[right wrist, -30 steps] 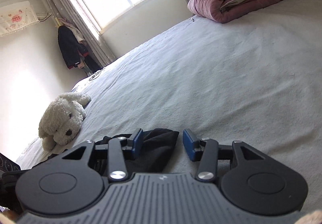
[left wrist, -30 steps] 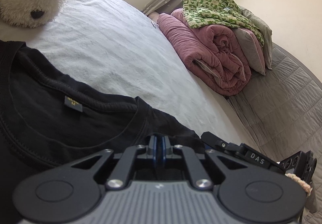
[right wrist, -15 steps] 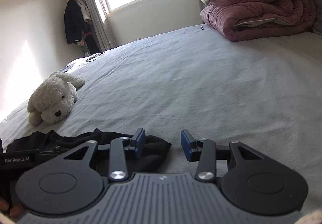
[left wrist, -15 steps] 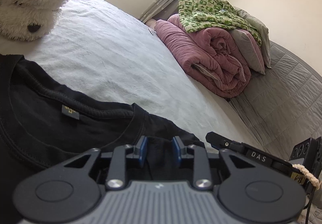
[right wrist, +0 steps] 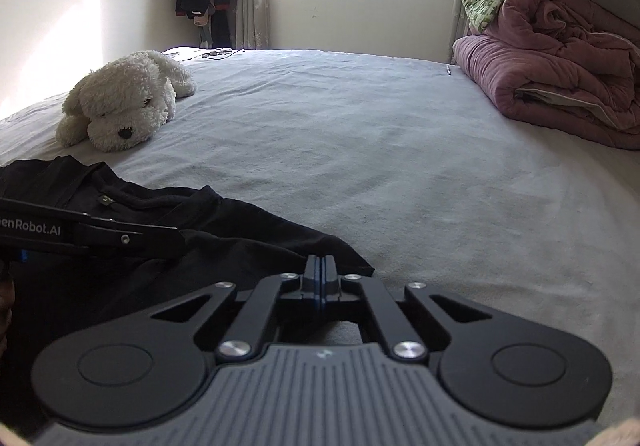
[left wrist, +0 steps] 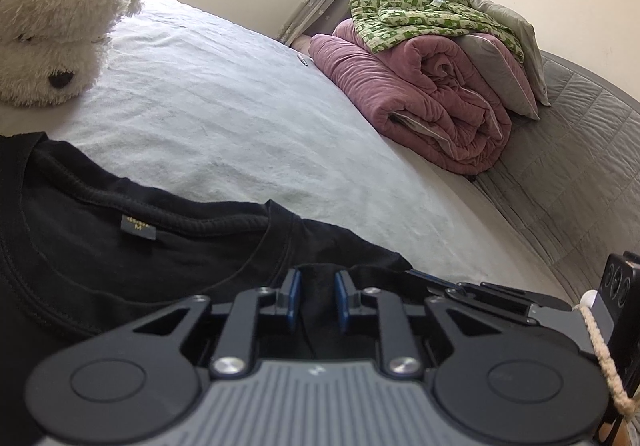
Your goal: Fold clothes
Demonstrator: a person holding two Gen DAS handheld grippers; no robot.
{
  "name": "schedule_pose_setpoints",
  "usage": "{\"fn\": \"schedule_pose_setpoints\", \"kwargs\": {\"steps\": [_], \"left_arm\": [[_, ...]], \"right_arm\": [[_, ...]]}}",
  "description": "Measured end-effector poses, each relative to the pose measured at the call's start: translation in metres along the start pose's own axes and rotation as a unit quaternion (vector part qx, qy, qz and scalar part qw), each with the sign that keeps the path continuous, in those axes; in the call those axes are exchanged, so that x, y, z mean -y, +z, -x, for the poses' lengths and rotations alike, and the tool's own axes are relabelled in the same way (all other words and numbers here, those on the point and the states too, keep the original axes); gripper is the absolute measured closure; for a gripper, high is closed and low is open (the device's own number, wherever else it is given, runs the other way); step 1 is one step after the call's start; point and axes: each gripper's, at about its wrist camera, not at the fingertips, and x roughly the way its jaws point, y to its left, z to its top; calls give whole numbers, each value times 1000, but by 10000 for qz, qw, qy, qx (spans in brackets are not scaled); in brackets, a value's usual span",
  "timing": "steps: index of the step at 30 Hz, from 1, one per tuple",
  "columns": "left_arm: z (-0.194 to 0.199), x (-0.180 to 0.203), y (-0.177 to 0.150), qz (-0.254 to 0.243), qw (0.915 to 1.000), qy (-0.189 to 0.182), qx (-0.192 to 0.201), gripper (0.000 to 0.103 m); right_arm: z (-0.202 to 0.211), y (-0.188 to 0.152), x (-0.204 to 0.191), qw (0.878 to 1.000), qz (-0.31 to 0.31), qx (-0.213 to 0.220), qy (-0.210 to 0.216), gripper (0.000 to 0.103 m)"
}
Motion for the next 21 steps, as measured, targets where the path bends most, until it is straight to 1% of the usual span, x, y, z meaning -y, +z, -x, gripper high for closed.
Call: {"fn": "schedule_pose_setpoints", "kwargs": {"steps": [2,7,11,13,14,15,16,17,18,21], "left_arm": [[0,2,1,1,10000,35,23,99],[1,20,8,-367,9993,113,25,99],[-1,27,17,-473,9988,123,86,99],[-8,25,20,-398,9988,264,-61,99],[-14,23,21,-304,9987,352,-193,99],[-18,20,21,-214,9986,391,-269,99],[-19,20,20,-191,9988,380,-252,99],[-20,20,19,-177,9989,365,-224,99],[-20,20,18,-162,9991,349,-195,99],[-22,23,16,-191,9991,327,-168,99]], "right_arm": [[1,0,-1,9999,21,31,-155,103],[11,4,4,9990,-106,213,-389,103],[15,6,12,9987,-237,269,-352,103],[15,6,15,9986,-357,271,-264,101],[14,6,17,9984,-427,274,-241,92],[14,6,18,9981,-499,277,-221,86],[14,6,18,9981,-499,287,-206,83],[14,6,18,9982,-491,298,-192,75],[14,6,18,9982,-493,307,-178,70],[13,7,15,9986,-430,307,-99,70]]}}
